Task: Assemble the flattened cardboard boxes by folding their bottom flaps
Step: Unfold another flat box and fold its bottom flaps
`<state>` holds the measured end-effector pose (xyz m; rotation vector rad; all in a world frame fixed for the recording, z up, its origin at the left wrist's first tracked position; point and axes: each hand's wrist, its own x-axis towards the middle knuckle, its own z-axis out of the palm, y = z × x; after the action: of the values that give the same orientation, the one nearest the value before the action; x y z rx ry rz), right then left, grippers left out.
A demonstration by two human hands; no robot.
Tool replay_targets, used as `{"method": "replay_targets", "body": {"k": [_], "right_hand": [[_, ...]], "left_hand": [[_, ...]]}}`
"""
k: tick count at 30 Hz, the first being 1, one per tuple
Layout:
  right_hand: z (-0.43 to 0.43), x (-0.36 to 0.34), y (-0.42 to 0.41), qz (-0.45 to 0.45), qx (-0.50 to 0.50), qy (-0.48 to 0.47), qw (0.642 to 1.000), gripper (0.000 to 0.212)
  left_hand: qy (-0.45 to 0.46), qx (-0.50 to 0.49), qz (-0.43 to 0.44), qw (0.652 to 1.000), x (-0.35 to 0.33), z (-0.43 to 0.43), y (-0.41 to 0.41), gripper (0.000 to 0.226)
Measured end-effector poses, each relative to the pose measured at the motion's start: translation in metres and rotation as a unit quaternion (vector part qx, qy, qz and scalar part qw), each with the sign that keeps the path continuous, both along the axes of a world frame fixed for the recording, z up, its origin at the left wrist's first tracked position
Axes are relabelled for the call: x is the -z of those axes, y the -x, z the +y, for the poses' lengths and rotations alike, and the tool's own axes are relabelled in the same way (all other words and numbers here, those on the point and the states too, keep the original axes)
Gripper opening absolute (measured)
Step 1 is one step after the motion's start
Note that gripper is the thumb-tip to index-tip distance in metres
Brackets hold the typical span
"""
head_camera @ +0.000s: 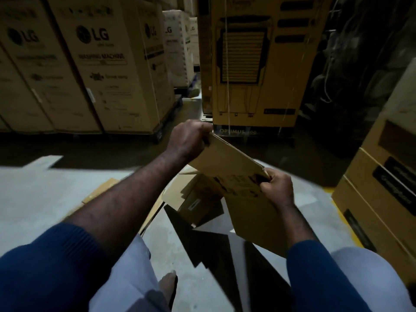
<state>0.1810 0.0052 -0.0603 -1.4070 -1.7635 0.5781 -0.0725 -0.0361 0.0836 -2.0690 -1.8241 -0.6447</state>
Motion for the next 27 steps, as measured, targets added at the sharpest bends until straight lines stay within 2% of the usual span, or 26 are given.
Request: {"method": "replay_targets", "body": {"k": [3,4,6,8,10,13,15,16,18,19,20,22,24,26,27], "right_hand": [[0.012,-0.032,0.006,-0.055,-0.026,-0.073,0.995,0.075],[0.014,-0.043,0.011,-0.072,-0.043,-0.088,0.993,0.078],[0.017,-0.052,0.017,-0.096,-0.068,-0.080,0.990,0.056],[0.020,-0.042,0.007,-0.081,-0.060,-0.060,0.993,0.032],[0.022,-0.027,-0.015,-0.034,-0.064,-0.061,0.995,0.030],[0.022,-0.026,-0.040,0.040,-0.110,-0.063,0.991,0.040],[0.024,-0.031,-0.045,0.070,-0.146,-0.059,0.985,0.044],[0.024,-0.032,-0.045,0.081,-0.167,-0.063,0.981,0.042],[0.025,-0.037,-0.045,0.076,-0.200,-0.067,0.974,0.023],[0.028,-0.038,-0.045,0.063,-0.195,-0.064,0.977,0.025],[0.034,-0.037,-0.046,0.057,-0.183,-0.067,0.979,0.036],[0.045,-0.043,-0.045,-0.028,-0.108,-0.087,0.990,0.061],[0.051,-0.058,-0.033,-0.158,-0.029,-0.144,0.976,0.082],[0.043,-0.069,-0.008,-0.242,-0.041,-0.223,0.944,0.075],[0.037,-0.066,0.009,-0.282,-0.060,-0.220,0.932,0.067]], "left_hand": [[-0.020,0.071,0.031,0.997,0.019,0.017,-0.028,0.012],[-0.026,0.095,0.046,0.994,0.028,0.023,-0.042,0.015],[-0.050,0.139,0.054,0.988,0.049,0.032,-0.072,0.020],[-0.067,0.188,-0.005,0.980,0.065,0.039,-0.091,0.020],[-0.050,0.206,-0.081,0.974,0.081,0.050,-0.089,0.027],[0.111,0.093,-0.112,0.983,0.115,0.070,-0.050,0.044],[0.198,0.018,-0.118,0.973,0.139,0.079,-0.015,0.036],[0.208,-0.005,-0.143,0.967,0.149,0.083,0.003,0.030],[0.217,-0.027,-0.189,0.957,0.164,0.086,0.028,0.026],[0.223,-0.032,-0.189,0.956,0.168,0.084,0.033,0.022],[0.213,-0.035,-0.173,0.961,0.171,0.082,0.033,0.017],[0.152,-0.041,-0.106,0.982,0.184,0.080,0.026,0.018],[0.102,-0.023,-0.056,0.993,0.194,0.077,0.010,0.020],[0.087,-0.008,-0.007,0.996,0.199,0.080,-0.009,0.018],[0.085,0.001,0.024,0.996,0.201,0.083,-0.019,0.018]]}}
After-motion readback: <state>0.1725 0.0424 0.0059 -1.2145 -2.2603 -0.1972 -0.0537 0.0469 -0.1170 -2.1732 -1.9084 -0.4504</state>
